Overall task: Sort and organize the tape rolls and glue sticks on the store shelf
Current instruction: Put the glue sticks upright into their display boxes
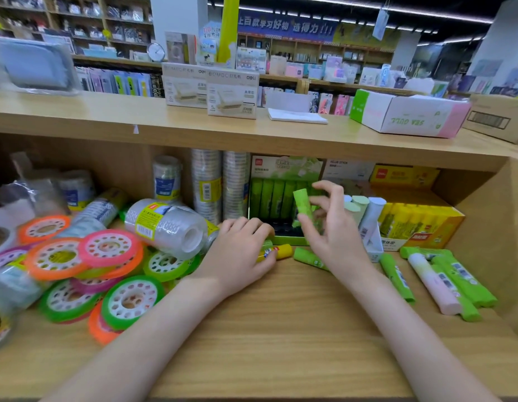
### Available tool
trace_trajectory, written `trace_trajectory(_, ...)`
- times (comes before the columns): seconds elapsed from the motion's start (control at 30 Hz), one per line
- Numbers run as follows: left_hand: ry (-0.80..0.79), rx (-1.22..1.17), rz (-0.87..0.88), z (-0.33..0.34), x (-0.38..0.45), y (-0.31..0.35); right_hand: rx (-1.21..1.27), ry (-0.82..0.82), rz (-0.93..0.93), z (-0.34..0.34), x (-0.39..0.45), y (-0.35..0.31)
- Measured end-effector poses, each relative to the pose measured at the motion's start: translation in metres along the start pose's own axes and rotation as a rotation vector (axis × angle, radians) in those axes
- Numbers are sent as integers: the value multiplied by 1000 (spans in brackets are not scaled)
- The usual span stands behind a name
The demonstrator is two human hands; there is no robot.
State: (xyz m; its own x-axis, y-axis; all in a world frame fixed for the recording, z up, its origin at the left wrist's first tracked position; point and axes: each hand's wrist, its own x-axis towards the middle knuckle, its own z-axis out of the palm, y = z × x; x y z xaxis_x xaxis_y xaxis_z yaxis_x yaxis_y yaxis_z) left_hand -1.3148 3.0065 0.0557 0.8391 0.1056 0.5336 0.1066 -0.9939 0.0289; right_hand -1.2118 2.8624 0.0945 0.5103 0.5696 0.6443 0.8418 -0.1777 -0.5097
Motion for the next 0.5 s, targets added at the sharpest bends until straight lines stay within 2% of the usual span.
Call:
trace_trajectory(0.1, 14, -8, -5, 0, 0, 1, -138, 87, -96, 4, -3, -2)
trace_trajectory(0.2, 26, -17, -6, 1, 0, 1, -275, 37, -116, 7, -2, 2)
trace_trajectory(0.33, 26, -21, -19, 1, 1, 2, -299, -27, -70, 6, 5, 3)
trace_trajectory(0.5, 36, -11, -13, 1, 0, 2, -257, -13, 17, 9, 10, -6)
